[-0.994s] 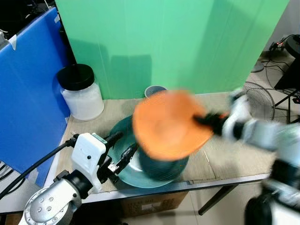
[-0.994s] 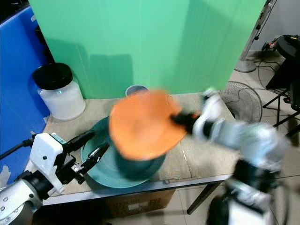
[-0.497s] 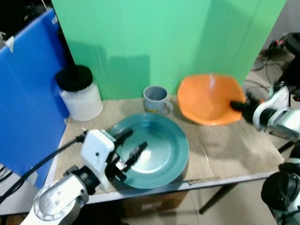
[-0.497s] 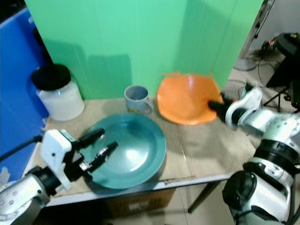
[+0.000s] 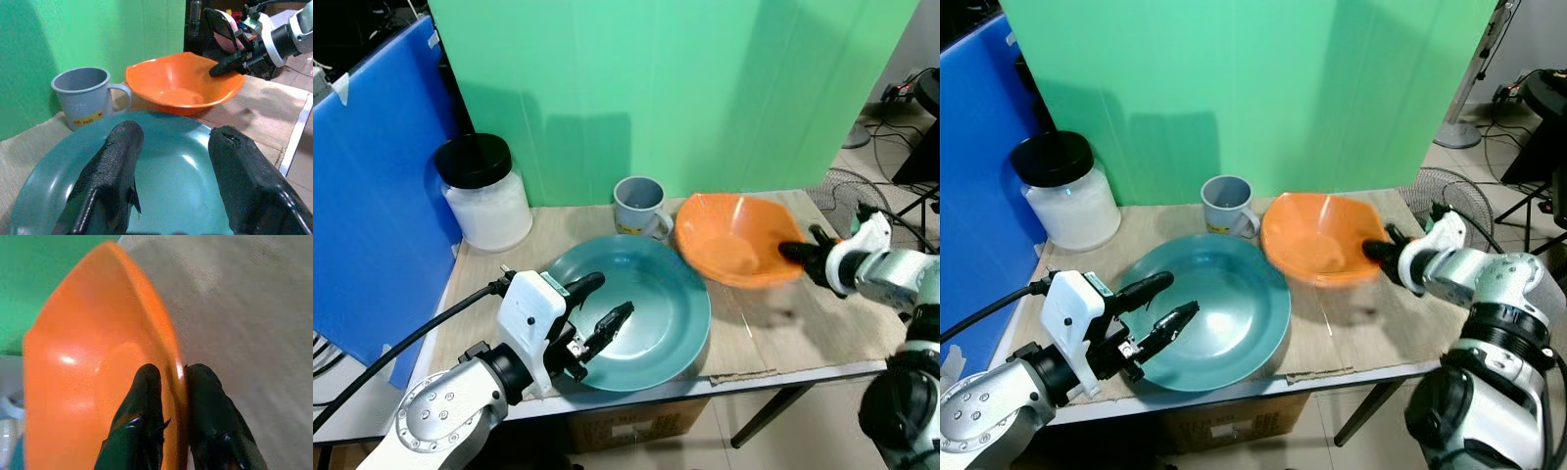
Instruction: Setting the table
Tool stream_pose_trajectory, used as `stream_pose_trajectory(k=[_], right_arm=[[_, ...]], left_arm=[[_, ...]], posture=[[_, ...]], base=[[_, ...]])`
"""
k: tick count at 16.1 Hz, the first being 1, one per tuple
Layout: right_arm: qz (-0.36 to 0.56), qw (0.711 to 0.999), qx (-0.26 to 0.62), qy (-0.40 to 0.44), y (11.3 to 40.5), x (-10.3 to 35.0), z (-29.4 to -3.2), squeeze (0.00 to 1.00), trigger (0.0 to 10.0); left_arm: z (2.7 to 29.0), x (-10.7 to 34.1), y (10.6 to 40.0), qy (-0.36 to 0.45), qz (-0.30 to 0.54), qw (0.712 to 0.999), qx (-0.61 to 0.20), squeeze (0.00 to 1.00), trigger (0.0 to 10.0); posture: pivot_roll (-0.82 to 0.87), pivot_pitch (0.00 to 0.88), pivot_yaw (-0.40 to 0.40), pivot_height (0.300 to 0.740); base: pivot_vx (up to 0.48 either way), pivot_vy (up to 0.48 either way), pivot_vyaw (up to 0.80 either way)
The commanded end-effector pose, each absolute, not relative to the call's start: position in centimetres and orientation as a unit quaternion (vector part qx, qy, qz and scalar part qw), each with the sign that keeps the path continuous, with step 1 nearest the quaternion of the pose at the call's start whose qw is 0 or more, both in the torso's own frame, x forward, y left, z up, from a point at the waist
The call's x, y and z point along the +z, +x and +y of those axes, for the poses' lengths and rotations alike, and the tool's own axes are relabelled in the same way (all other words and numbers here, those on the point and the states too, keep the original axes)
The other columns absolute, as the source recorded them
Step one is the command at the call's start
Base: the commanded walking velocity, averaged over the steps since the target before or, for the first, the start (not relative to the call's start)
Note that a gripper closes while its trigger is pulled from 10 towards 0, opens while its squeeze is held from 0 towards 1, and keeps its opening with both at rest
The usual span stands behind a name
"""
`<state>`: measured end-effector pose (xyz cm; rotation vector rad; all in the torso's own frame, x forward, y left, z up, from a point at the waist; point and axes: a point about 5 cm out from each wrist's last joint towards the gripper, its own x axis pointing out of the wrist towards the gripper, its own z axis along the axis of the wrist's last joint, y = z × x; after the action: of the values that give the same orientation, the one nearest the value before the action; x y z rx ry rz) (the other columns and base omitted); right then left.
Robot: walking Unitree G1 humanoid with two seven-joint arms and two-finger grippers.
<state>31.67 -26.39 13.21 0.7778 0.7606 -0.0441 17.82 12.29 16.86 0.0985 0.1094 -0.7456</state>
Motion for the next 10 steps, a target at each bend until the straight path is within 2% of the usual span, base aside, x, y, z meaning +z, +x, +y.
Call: stream_pose_trajectory(k=[1, 3, 4, 6, 7, 9, 10], right_arm=[[0.336, 0.882, -0.023, 0.331, 31.9, 14.4, -27.2, 1.0, 10.0], [0.322, 0.898, -0.01, 0.301, 31.9, 15.1, -27.4, 1.0, 10.0], [0.309, 0.917, 0.024, 0.251, 31.7, 16.1, -27.4, 1.0, 10.0], [0.283, 0.929, 0.064, 0.23, 31.1, 17.4, -27.7, 1.0, 10.0], [0.232, 0.94, 0.122, 0.219, 30.3, 19.3, -28.0, 1.0, 10.0], [0.173, 0.928, 0.26, 0.201, 28.2, 21.6, -26.6, 1.0, 10.0], [0.169, 0.922, 0.286, 0.197, 27.8, 21.7, -26.2, 1.0, 10.0]], left_arm=[[12.5, 16.7, 18.0, 0.053, 0.059, 0.93, -0.36, 0.0, 10.0], [12.6, 16.7, 18.0, 0.054, 0.06, 0.931, -0.357, 0.0, 10.0], [13.0, 16.7, 17.7, 0.052, 0.062, 0.935, -0.346, 0.0, 10.0], [13.6, 16.4, 17.2, 0.051, 0.07, 0.94, -0.33, 0.0, 10.0], [14.5, 15.9, 16.9, 0.058, 0.083, 0.949, -0.298, 0.0, 10.0], [17.1, 14.1, 17.4, 0.077, 0.123, 0.972, -0.187, 0.0, 10.0], [17.6, 13.8, 17.5, 0.072, 0.131, 0.974, -0.169, 0.0, 10.0]], posture=[[-0.06, 0.0, 0.004, 0.74], [-0.07, 0.0, 0.005, 0.74], [-0.06, 0.0, 0.0, 0.74], [-0.06, 0.0, -0.005, 0.74], [-0.06, 0.0, -0.001, 0.74], [-0.07, 0.0, 0.01, 0.74], [-0.07, 0.0, 0.01, 0.74]], base=[[0.0, 0.0, 0.0], [0.0, 0.0, 0.0], [0.0, 0.0, 0.0], [0.0, 0.0, 0.0], [0.0, 0.0, 0.0], [0.0, 0.0, 0.0], [0.0, 0.0, 0.0]])
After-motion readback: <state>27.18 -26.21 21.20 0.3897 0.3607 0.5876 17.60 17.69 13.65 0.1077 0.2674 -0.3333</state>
